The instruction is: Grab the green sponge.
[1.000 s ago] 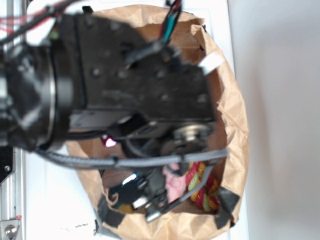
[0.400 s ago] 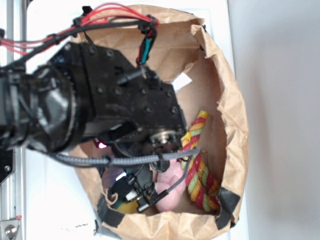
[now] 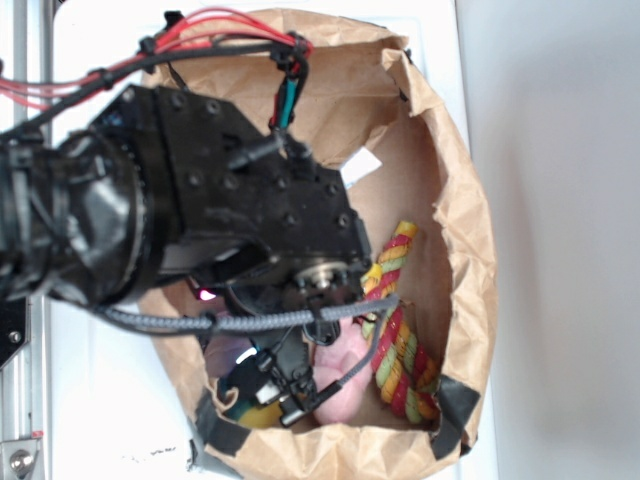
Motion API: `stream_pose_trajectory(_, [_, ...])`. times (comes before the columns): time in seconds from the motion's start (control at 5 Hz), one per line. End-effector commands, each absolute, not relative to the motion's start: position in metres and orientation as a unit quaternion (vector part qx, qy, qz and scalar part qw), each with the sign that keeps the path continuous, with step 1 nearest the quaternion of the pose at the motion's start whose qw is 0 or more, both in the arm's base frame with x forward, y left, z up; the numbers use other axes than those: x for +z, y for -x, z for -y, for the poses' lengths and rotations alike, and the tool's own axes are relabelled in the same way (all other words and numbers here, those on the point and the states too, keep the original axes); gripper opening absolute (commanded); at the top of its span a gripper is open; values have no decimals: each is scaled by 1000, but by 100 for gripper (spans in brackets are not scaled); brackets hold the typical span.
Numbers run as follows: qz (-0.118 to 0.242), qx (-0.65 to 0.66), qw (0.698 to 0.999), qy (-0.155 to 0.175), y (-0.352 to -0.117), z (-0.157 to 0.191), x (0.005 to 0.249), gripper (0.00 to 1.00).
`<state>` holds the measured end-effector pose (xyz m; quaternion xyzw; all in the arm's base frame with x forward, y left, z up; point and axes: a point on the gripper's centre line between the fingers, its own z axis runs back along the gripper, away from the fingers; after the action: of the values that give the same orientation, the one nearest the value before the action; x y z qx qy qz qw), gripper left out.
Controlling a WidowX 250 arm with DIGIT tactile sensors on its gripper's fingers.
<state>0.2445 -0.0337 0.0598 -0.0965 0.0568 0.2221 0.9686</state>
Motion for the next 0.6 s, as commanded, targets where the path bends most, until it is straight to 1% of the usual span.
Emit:
stream_pose_trajectory(0.0, [-38,197,970,139,-251,54,74,100])
stream_pose_trajectory(0.2, [-40,196,967,160,-253,61,84,100])
stream_pose_trajectory(0.4, [-38,143,977,152,-250,71,83,100])
